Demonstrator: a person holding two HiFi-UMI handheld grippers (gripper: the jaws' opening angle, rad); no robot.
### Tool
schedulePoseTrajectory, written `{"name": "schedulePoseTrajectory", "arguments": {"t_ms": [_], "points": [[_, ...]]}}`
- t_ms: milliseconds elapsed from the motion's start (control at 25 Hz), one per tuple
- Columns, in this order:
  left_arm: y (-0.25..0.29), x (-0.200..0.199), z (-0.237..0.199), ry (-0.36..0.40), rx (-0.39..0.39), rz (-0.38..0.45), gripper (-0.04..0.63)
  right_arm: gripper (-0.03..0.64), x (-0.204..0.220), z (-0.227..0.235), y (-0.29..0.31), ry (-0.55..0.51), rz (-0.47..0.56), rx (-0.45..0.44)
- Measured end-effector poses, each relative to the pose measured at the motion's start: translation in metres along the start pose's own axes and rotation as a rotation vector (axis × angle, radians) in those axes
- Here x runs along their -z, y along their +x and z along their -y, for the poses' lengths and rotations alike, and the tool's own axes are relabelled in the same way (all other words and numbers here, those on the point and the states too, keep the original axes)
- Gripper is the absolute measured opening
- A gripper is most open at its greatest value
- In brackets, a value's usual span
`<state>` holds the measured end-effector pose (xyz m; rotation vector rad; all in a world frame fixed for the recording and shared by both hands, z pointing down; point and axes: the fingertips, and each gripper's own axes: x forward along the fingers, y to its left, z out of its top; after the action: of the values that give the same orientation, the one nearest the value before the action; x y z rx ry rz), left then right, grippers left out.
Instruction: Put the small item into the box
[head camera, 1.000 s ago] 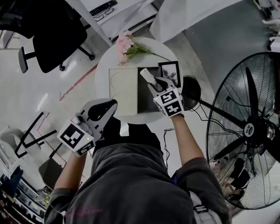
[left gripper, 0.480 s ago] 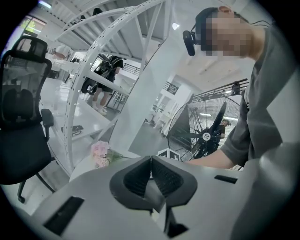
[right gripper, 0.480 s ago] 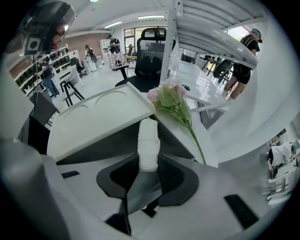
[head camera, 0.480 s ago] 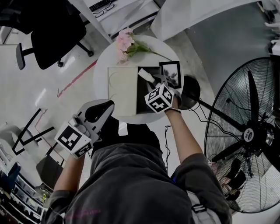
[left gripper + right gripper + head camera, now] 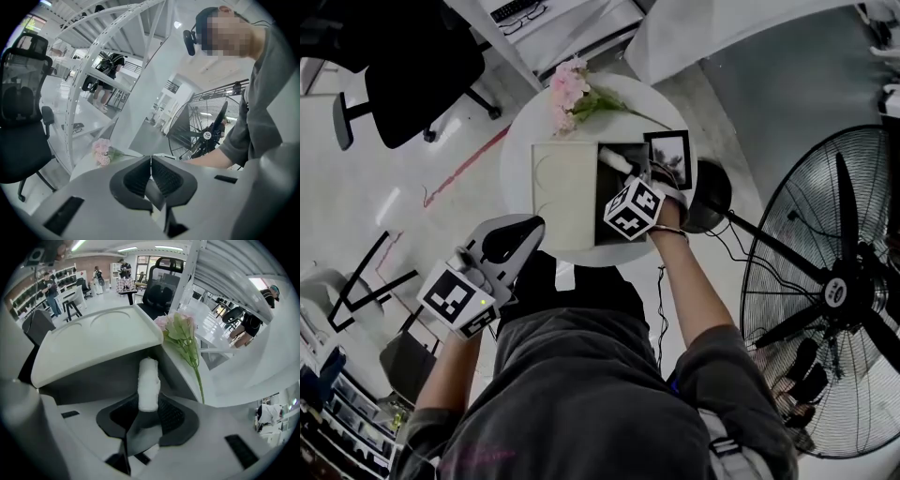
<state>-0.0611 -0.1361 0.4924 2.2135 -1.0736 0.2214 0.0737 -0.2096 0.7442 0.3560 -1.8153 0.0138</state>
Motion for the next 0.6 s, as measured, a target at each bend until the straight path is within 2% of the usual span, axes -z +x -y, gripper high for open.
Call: {"name": "schedulePoseTrajectory", "arguments": {"t_ms": [320, 440, 600], "points": [[0.0, 0.001, 0.0, 0.004, 0.011, -0.027, 0.023, 0.151, 0.0, -0.004, 0.005, 0.011, -0.015, -0.018], [0.0, -0.004, 0.001, 0.016, 0.017, -0.013, 0.023, 0.178, 0.0, -0.006, 0.001, 0.031, -0.007, -0.03], [-0.003, -0.007, 0.003, 0.018, 0.033, -0.029, 0.023, 0.178, -0.003, -0.003, -0.01, 0.07, 0.02, -0.022]]}}
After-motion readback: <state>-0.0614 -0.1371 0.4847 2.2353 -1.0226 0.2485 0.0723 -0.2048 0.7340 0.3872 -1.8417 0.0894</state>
